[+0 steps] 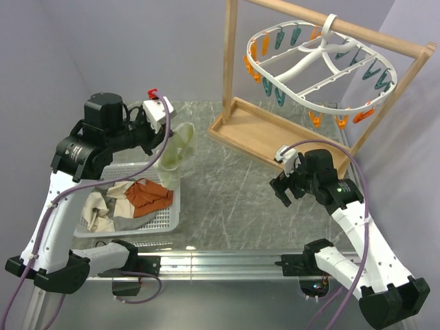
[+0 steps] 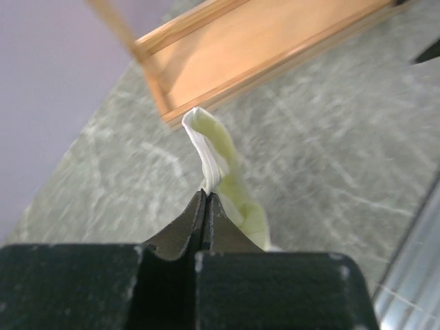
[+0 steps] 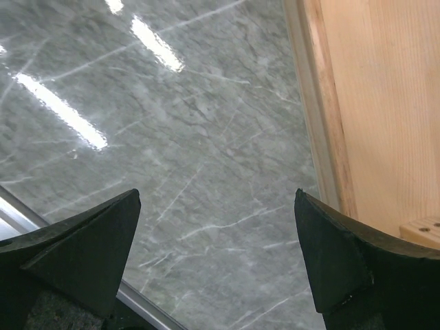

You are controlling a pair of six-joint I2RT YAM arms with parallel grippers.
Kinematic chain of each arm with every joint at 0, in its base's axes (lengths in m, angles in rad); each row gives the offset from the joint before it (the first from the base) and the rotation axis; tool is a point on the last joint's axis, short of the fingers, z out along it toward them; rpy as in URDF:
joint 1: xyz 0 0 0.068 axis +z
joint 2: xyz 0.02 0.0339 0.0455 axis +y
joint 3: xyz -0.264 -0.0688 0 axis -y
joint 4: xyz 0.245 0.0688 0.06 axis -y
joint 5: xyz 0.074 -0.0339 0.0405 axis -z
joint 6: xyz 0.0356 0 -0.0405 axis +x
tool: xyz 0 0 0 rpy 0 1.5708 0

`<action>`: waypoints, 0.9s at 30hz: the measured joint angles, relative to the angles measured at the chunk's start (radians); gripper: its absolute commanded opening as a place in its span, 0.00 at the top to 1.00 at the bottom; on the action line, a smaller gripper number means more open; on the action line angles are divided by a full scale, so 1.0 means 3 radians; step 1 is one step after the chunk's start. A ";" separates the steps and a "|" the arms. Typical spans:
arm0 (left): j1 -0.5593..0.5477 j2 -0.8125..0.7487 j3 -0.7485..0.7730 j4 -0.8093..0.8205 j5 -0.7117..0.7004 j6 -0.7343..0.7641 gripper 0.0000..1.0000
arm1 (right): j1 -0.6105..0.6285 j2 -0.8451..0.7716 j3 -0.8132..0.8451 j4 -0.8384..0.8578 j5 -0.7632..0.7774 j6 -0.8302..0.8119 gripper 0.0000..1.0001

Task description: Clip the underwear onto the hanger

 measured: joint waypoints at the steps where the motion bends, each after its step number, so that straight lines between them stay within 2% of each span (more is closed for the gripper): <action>1: -0.0045 0.0013 0.0041 -0.0011 0.0076 -0.0025 1.00 | 0.0000 -0.0011 0.0018 -0.0014 -0.0028 -0.0001 0.00; 11: -0.0682 0.0276 0.0196 -0.0025 0.0650 -0.0469 1.00 | -0.0160 -0.0083 0.0039 -0.0067 -0.0211 -0.0006 0.03; 19: -0.1100 0.0624 0.0240 0.0417 0.1144 -0.1141 1.00 | -0.0912 0.0165 0.0203 -0.0240 -0.0530 -0.0120 0.06; 21: -0.1142 0.0636 0.0051 0.0739 0.1305 -0.1413 1.00 | -0.1055 0.0239 0.0254 -0.0276 -0.0595 -0.0169 0.06; 27: -0.1116 0.0504 -0.1399 0.1886 0.1511 -0.2229 1.00 | -0.1152 0.0308 0.0263 -0.0375 -0.0659 -0.0251 0.06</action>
